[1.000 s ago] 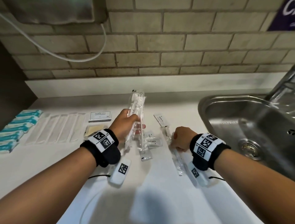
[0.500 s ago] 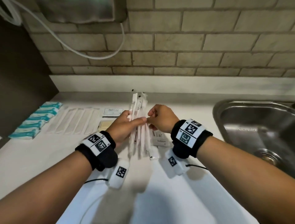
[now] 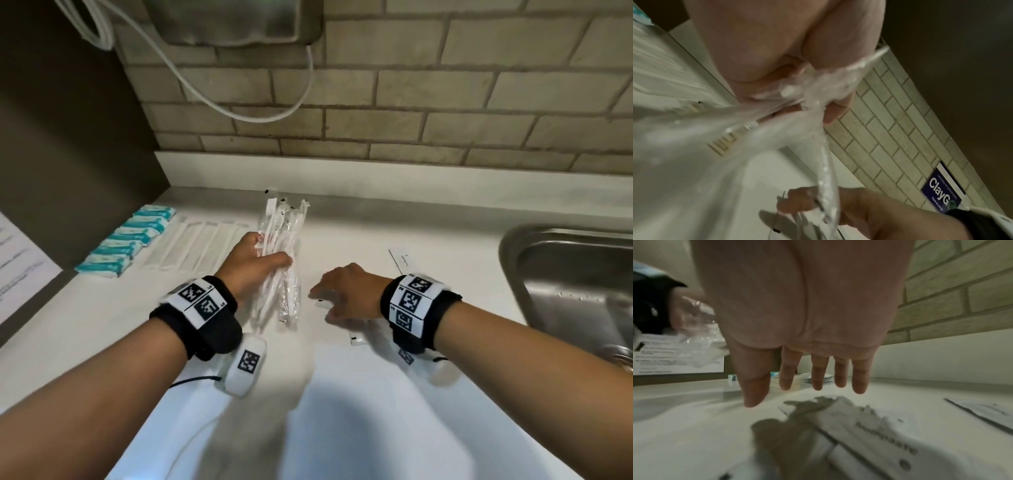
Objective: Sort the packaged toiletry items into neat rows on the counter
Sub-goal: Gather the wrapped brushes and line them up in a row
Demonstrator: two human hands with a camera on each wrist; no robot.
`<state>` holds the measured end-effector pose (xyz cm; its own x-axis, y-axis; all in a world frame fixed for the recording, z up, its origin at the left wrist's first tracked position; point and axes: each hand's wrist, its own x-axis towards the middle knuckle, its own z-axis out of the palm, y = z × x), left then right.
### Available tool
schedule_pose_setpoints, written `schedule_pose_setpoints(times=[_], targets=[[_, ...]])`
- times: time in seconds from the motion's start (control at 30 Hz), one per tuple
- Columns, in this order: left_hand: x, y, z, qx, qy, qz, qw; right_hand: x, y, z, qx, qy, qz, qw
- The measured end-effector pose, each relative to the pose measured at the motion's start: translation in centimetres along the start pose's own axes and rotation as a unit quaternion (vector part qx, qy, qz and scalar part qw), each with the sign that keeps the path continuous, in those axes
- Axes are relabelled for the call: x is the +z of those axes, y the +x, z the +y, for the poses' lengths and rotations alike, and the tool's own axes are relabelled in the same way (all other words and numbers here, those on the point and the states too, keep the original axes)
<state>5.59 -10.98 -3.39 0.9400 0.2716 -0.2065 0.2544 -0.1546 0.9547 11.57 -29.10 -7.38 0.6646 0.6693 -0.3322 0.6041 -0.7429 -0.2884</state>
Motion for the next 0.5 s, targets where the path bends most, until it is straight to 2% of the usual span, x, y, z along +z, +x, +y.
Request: schedule_pose_setpoints(times=[0.07,0.17,0.5], targets=[[0.0,0.2,-0.2,0.001,0.010,-0.006,1.000,0.9,0.2,0.6,0.021,-0.031,-0.009,0.999],[0.7,0.7,-0.8,-0.006,0.018,-0.034,0.999,0.7,-1.0,2.2,0.071,-0.010,-0.010,0.997],[5.6,1.7,-1.8,-0.037,-0.004,-0.119,0.992,-0.3,-7.1,6.6,0.146,0.058,0.013,0.988]])
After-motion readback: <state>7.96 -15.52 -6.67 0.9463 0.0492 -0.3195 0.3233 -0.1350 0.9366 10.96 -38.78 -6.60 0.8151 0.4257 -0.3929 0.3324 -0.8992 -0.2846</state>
